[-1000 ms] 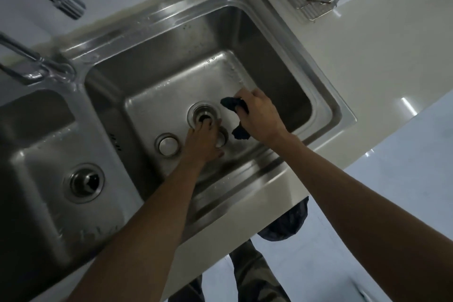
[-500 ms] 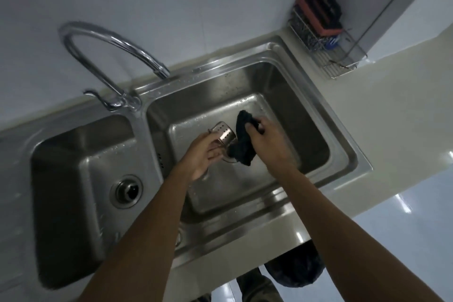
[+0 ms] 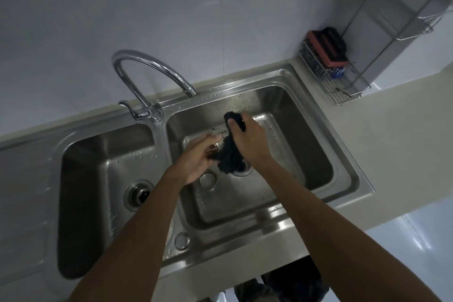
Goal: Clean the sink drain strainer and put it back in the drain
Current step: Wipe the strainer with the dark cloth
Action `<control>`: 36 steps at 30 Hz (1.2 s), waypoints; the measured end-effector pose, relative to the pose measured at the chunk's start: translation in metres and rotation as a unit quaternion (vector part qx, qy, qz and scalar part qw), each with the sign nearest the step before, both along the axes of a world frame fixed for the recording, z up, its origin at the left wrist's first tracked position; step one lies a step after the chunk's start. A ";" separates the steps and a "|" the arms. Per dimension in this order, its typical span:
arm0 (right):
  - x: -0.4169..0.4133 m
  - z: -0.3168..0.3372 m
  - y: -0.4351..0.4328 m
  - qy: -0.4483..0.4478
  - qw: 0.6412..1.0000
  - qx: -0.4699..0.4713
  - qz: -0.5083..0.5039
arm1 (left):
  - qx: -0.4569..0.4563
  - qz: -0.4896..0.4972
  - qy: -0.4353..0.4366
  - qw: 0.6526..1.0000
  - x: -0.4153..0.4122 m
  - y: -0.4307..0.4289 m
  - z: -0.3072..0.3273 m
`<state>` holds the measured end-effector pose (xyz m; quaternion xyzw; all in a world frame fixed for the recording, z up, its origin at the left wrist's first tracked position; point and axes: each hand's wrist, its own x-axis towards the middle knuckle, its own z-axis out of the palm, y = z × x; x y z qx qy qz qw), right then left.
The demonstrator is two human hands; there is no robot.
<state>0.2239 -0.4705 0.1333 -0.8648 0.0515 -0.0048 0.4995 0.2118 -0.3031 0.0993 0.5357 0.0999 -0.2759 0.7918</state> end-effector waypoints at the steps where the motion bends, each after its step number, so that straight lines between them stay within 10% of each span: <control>1: 0.006 0.004 -0.003 0.019 1.000 0.001 -0.008 | -0.002 -0.013 -0.007 1.000 -0.002 -0.002 0.000; 14: 0.017 -0.009 -0.001 0.092 0.995 0.024 -0.017 | 0.007 0.071 0.013 0.997 -0.015 -0.012 -0.005; 22: -0.024 -0.015 -0.003 0.224 0.882 0.387 -0.147 | -0.026 0.207 0.098 0.973 -0.004 -0.014 0.005; 28: -0.037 -0.014 0.031 0.098 0.986 0.114 -0.077 | 0.034 0.192 0.144 0.970 -0.008 -0.037 0.006; 36: -0.024 -0.003 0.019 -0.055 0.986 -0.157 -0.018 | 0.053 0.155 0.059 0.985 -0.008 -0.046 0.018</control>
